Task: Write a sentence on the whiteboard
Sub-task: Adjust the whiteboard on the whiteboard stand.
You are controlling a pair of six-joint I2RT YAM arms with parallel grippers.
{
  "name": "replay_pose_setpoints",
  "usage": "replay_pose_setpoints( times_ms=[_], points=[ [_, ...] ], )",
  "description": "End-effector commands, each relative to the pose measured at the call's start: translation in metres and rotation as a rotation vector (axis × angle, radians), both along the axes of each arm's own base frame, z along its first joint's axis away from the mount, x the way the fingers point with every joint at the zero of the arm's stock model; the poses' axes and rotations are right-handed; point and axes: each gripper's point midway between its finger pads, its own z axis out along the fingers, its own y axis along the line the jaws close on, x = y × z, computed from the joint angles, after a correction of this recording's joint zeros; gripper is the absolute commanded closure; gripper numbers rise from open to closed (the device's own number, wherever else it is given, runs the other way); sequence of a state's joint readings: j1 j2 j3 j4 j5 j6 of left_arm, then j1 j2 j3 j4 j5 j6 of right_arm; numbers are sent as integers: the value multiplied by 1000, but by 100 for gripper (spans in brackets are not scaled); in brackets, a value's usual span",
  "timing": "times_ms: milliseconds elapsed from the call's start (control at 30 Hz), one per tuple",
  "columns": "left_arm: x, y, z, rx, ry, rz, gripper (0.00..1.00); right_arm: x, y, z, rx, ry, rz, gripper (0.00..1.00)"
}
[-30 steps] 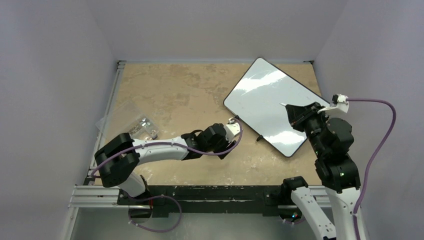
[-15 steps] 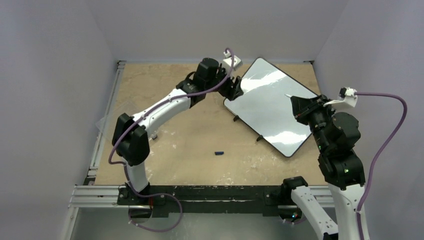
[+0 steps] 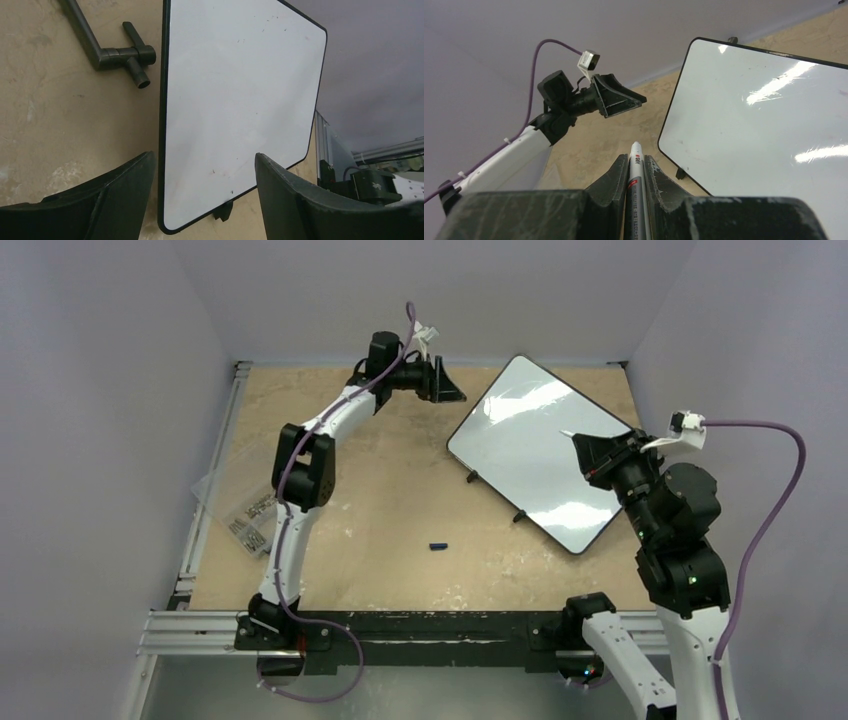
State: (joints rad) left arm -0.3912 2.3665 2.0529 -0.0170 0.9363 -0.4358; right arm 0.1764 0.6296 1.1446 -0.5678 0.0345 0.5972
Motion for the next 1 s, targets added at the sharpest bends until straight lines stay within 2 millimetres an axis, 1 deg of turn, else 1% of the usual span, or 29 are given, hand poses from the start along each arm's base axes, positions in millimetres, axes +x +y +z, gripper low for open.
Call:
replay_pose_setpoints(
  times_ms=[0,200,300,400,500,600,833,967],
  points=[
    [-1,-12,32,-148,2,-123,27,1,8,16,-3,-49,49,100],
    [18,-14,6,-130,68,-55,29,4,14,16,9,-51,76,100],
    [22,-16,-6,-137,112,-41,30,5,16,16,14,-51,83,100],
    [26,-17,-22,-130,162,-16,32,5,18,17,19,-53,94,100],
    [27,-18,-32,-125,202,1,32,4,19,18,25,-55,102,100],
    [26,-20,-42,-114,240,11,32,1,19,21,30,-63,105,100],
    [8,-35,-59,-80,280,-18,34,-4,21,24,38,-74,115,100],
    [2,-39,-68,-60,298,-20,36,-8,21,26,41,-81,122,100]
  ],
)
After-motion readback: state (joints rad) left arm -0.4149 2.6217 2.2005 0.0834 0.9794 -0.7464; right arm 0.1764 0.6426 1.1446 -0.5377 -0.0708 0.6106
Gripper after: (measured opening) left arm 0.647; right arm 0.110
